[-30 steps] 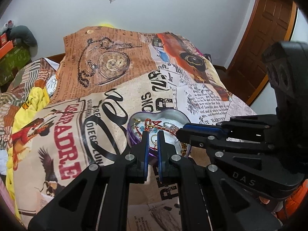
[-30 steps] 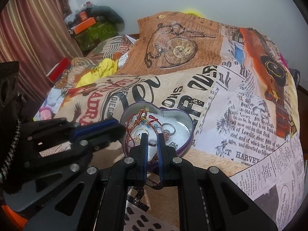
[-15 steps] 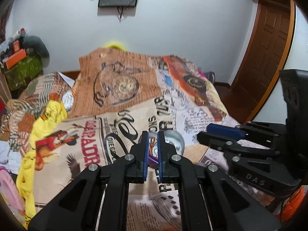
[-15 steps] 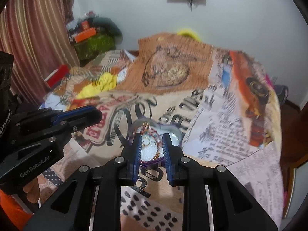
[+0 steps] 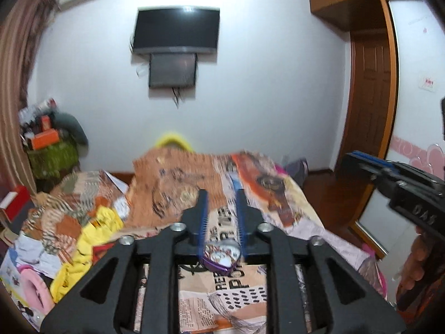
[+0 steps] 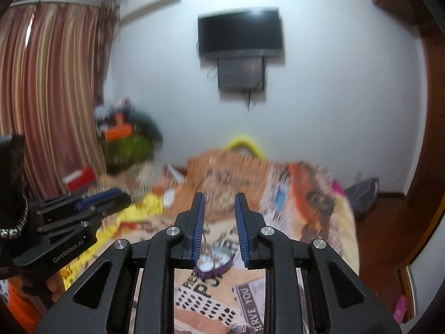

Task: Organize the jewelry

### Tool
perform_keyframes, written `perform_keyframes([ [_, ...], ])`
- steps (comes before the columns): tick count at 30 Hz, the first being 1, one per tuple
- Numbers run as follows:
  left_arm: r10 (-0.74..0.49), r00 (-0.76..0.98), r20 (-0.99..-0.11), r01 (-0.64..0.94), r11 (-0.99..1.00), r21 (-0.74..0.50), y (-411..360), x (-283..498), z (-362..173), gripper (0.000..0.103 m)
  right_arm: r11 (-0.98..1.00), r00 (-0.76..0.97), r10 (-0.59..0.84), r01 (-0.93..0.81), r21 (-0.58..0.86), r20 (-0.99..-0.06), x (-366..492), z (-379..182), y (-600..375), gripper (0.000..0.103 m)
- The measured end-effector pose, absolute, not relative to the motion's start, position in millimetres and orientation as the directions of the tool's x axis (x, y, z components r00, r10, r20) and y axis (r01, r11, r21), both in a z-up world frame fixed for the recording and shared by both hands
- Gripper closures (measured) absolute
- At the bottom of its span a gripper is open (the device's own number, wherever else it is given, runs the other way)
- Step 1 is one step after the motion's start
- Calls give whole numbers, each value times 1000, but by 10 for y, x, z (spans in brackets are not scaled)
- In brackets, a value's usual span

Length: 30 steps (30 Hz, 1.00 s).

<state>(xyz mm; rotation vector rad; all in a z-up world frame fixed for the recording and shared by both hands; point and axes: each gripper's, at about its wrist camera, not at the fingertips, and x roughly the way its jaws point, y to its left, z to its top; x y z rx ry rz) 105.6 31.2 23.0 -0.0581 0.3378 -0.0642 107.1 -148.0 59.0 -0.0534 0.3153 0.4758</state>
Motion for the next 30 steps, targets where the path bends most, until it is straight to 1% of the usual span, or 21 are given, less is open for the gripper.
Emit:
perform_keyframes([
  [1,-60,951,-302,43,997,-62,296,962,284,68,893,853,436,-449,22,-285,985,634,-1520,83],
  [2,-49,961,-272,35,998,-57,281,851,338,66,898,865,429,-439,21,-260,905,673,-1546,83],
  [4,-28,973,-229,18,999,-49,255,678,412,53,906,883,417,-423,20,-217,750,732,-1594,77],
  [5,-19,977,-214,9,999,-45,244,613,438,48,909,890,411,-416,19,-200,682,751,-1614,66],
  [6,-9,980,-199,0,999,-43,236,549,460,38,914,898,402,-406,20,-179,618,764,-1631,55],
  [7,-2,983,-182,-6,999,-42,229,490,476,31,920,908,390,-392,20,-155,548,775,-1647,50],
  [8,5,986,-164,-12,999,-41,218,422,490,29,924,914,382,-383,18,-139,521,773,-1648,44],
  [9,11,988,-155,-17,999,-37,211,383,497,21,927,919,372,-374,15,-127,503,763,-1637,39],
  [10,20,989,-144,-24,999,-31,199,336,504,13,930,922,366,-367,14,-123,483,760,-1628,35],
  [12,40,991,-124,-44,999,-25,186,270,509,7,936,928,352,-352,18,-119,450,750,-1608,17],
  [15,62,992,-111,-63,998,-10,158,208,499,5,947,941,320,-321,11,-108,431,721,-1594,6],
  [17,58,991,-118,-60,998,-13,158,211,485,5,953,947,300,-302,-1,-115,443,705,-1577,2],
  [24,53,989,-136,-58,998,-28,153,155,464,5,954,943,296,-299,1,-152,390,669,-1640,1],
  [30,58,988,-144,-62,998,-23,141,173,447,5,953,940,299,-303,4,-162,318,633,-1691,1],
])
